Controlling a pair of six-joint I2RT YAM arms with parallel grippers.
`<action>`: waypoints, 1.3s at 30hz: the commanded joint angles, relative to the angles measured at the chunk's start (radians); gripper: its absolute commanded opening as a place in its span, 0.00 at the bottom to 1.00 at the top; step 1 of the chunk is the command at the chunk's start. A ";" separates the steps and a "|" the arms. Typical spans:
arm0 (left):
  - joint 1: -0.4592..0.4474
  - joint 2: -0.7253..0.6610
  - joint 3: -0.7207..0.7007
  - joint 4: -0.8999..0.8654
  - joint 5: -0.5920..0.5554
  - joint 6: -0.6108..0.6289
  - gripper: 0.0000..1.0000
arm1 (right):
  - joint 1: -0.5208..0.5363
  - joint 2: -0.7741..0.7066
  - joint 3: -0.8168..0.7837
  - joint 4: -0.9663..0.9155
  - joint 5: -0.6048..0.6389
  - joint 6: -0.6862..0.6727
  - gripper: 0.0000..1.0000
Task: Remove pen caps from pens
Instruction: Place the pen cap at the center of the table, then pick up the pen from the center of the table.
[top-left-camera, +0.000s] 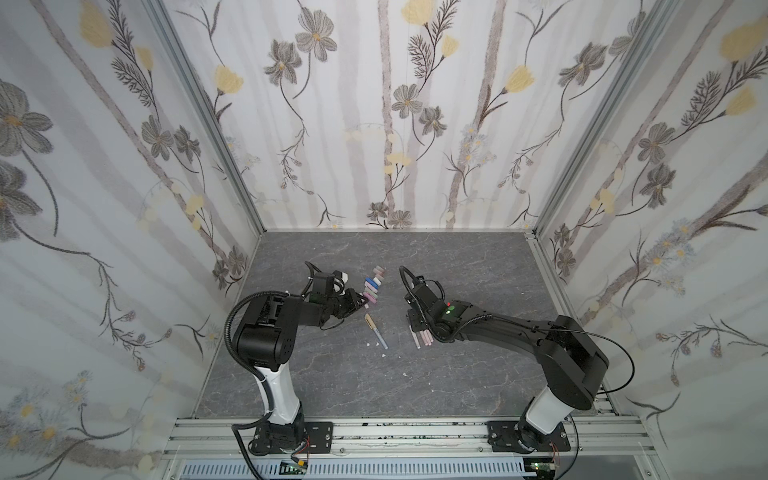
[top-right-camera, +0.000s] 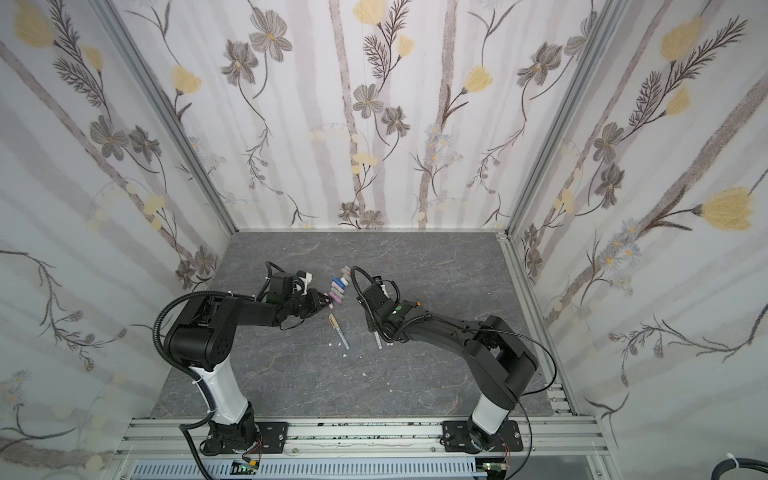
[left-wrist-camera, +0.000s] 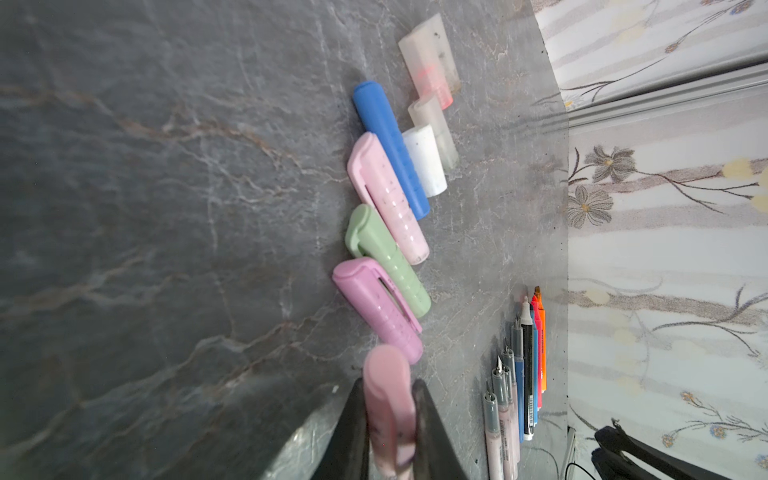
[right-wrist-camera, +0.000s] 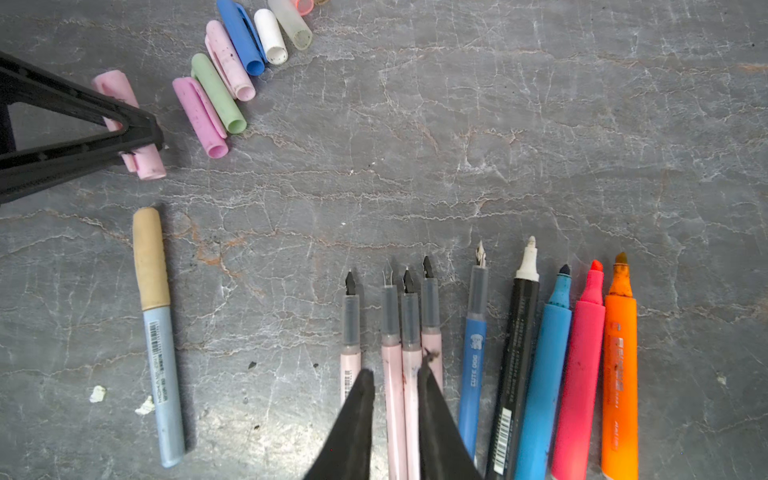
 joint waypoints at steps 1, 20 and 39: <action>-0.001 0.011 0.009 0.027 -0.014 -0.003 0.19 | 0.000 -0.002 -0.003 0.011 0.005 0.000 0.21; 0.003 0.029 0.033 0.021 -0.020 -0.004 0.27 | 0.001 0.009 -0.010 0.018 -0.013 0.001 0.20; 0.040 -0.205 -0.023 -0.129 -0.053 0.057 0.31 | 0.067 0.026 0.016 0.080 -0.073 -0.090 0.21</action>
